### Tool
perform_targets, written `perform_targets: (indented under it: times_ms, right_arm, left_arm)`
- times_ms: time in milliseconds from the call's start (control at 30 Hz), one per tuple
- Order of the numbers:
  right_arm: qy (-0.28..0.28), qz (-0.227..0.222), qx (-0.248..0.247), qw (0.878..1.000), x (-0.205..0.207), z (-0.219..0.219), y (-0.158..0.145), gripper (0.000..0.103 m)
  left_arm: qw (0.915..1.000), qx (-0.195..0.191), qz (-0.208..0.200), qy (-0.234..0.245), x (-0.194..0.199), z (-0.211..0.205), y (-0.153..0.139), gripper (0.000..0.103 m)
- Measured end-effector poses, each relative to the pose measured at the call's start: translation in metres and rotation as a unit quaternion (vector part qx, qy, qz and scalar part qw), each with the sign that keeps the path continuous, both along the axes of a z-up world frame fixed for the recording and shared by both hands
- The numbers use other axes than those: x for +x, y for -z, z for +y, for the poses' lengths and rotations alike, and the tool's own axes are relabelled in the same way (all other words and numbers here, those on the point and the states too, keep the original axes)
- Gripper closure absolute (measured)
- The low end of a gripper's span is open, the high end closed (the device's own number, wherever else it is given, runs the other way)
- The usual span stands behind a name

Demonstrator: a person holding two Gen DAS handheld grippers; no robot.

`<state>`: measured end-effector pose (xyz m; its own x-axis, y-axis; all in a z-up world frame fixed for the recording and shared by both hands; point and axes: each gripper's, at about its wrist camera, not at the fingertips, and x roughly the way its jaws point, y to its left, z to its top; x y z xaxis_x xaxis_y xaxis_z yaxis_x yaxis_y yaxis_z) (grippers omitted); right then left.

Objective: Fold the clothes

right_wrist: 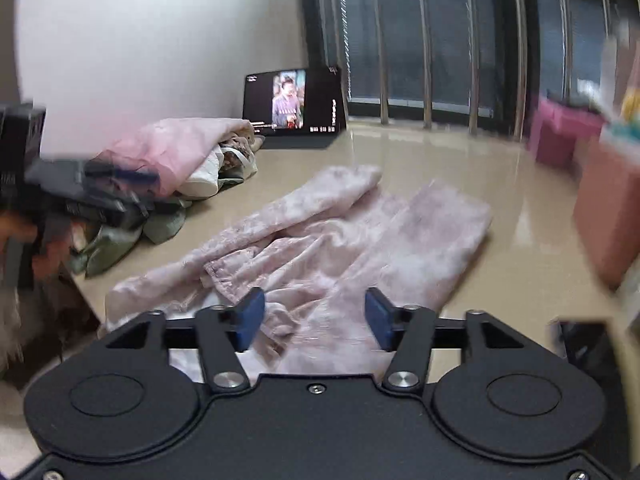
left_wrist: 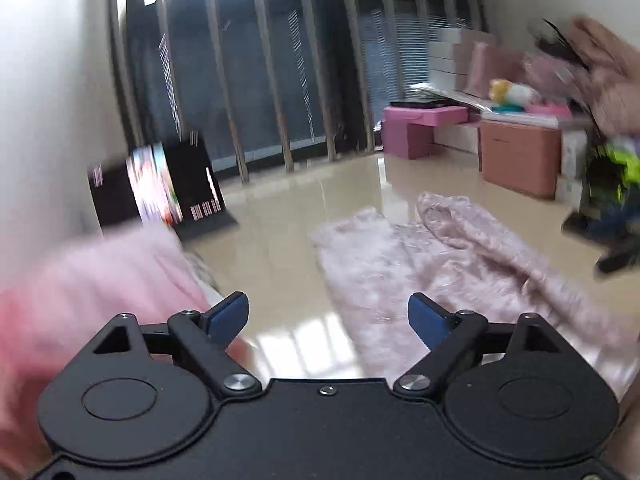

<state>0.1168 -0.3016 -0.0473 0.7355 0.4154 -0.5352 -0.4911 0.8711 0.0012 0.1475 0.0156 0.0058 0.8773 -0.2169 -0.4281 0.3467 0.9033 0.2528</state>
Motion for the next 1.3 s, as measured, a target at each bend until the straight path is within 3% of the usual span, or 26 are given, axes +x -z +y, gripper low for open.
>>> perform_targets:
  times_ms: [67,133,233,300,333,400,500,567,667,733,867,967,1100,1300]
  right_arm:
    - [-0.005,-0.013,-0.08,0.997,-0.01,-0.002,0.0,0.036]
    - [-0.031,-0.004,-0.162,0.986,-0.016,0.003,0.011,0.037]
    - [-0.085,0.006,-0.262,0.961,-0.026,0.017,0.028,0.038]
    - [-0.126,-0.005,-0.303,0.945,-0.033,0.029,0.036,0.038]
    - [-0.143,-0.011,-0.317,0.938,-0.036,0.034,0.039,0.037]
    - [-0.171,-0.023,-0.333,0.927,-0.039,0.043,0.042,0.037]
    - [-0.204,-0.04,-0.337,0.918,-0.044,0.05,0.043,0.036]
    - [-0.221,-0.057,-0.342,0.911,-0.049,0.051,0.045,0.036]
    - [-0.242,-0.104,-0.363,0.894,-0.058,0.053,0.049,0.028]
    - [-0.256,-0.126,-0.369,0.884,-0.061,0.056,0.05,0.024]
    - [-0.291,-0.07,-0.344,0.89,-0.056,0.064,0.044,0.025]
    - [-0.294,-0.076,-0.343,0.889,-0.06,0.067,0.049,0.026]
    - [-0.289,-0.035,-0.321,0.901,-0.051,0.071,0.058,0.056]
    - [-0.287,-0.047,-0.324,0.9,-0.059,0.07,0.062,0.058]
  left_arm:
    - [0.9958,0.079,-0.04,0.024,-0.007,0.001,0.0,0.017]
    - [0.9796,0.182,-0.066,0.055,-0.011,-0.007,0.012,0.017]
    - [0.9329,0.326,-0.085,0.128,-0.023,-0.021,0.041,0.023]
    - [0.9009,0.388,-0.079,0.178,-0.03,-0.025,0.058,0.028]
    - [0.8912,0.402,-0.073,0.198,-0.033,-0.026,0.061,0.031]
    - [0.8805,0.41,-0.056,0.231,-0.039,-0.026,0.063,0.031]
    - [0.8722,0.411,-0.037,0.263,-0.048,-0.025,0.061,0.031]
    - [0.8607,0.42,-0.026,0.287,-0.057,-0.025,0.064,0.031]
    - [0.8306,0.454,-0.026,0.321,-0.068,-0.026,0.077,0.034]
    - [0.8284,0.454,-0.024,0.327,-0.071,-0.027,0.076,0.034]
    - [0.8239,0.454,-0.02,0.339,-0.077,-0.031,0.075,0.034]
    - [0.8205,0.454,-0.017,0.347,-0.082,-0.034,0.074,0.034]
    - [0.8158,0.454,-0.013,0.358,-0.088,-0.037,0.073,0.035]
    - [0.8053,0.467,-0.025,0.364,-0.098,-0.04,0.077,0.035]
